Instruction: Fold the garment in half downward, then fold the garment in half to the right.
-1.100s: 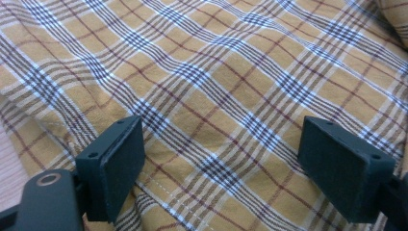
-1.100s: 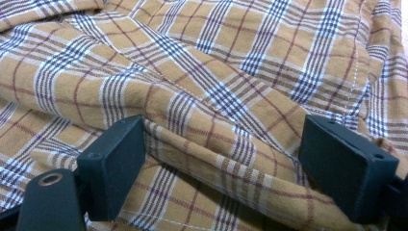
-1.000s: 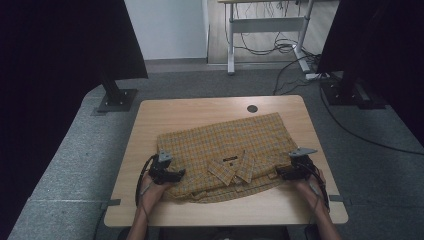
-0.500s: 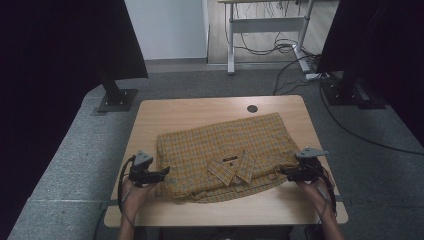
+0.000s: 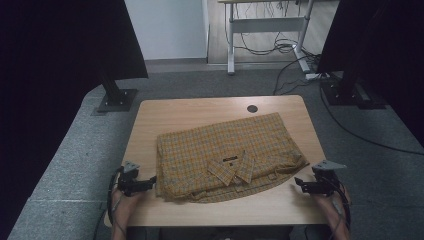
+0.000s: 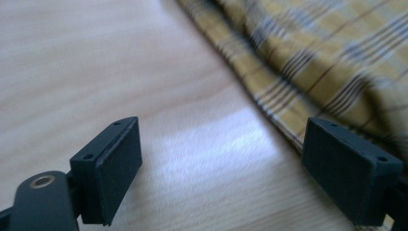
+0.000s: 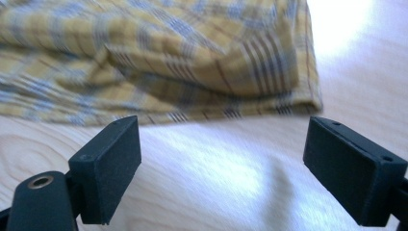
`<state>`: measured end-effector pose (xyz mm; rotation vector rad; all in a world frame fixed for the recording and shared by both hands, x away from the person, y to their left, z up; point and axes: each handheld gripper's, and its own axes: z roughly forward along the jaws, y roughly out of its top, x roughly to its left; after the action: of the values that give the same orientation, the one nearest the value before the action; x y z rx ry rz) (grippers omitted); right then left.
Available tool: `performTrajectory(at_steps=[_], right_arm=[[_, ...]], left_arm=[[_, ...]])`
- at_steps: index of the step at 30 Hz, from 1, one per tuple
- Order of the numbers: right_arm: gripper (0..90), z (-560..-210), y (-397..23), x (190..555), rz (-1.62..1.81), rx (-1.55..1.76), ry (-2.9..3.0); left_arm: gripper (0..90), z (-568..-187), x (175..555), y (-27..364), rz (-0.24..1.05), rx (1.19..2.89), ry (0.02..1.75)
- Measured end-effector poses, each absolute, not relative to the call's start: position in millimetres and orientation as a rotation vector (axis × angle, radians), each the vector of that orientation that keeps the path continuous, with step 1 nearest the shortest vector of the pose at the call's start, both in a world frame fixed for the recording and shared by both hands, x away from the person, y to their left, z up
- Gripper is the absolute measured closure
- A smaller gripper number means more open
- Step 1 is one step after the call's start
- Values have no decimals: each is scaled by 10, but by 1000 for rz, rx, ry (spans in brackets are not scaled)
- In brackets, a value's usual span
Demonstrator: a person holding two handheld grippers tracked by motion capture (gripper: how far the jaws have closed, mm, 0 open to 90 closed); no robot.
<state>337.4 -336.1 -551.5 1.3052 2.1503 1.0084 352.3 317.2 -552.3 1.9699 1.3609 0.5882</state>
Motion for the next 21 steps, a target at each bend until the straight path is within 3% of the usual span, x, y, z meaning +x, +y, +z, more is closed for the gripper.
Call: performTrajectory(at_steps=[21], right_arm=[[57,-5660,-3384,3404,965,1349,2161]], left_arm=[[24,-5556,3498,3150,613,1988,1373]])
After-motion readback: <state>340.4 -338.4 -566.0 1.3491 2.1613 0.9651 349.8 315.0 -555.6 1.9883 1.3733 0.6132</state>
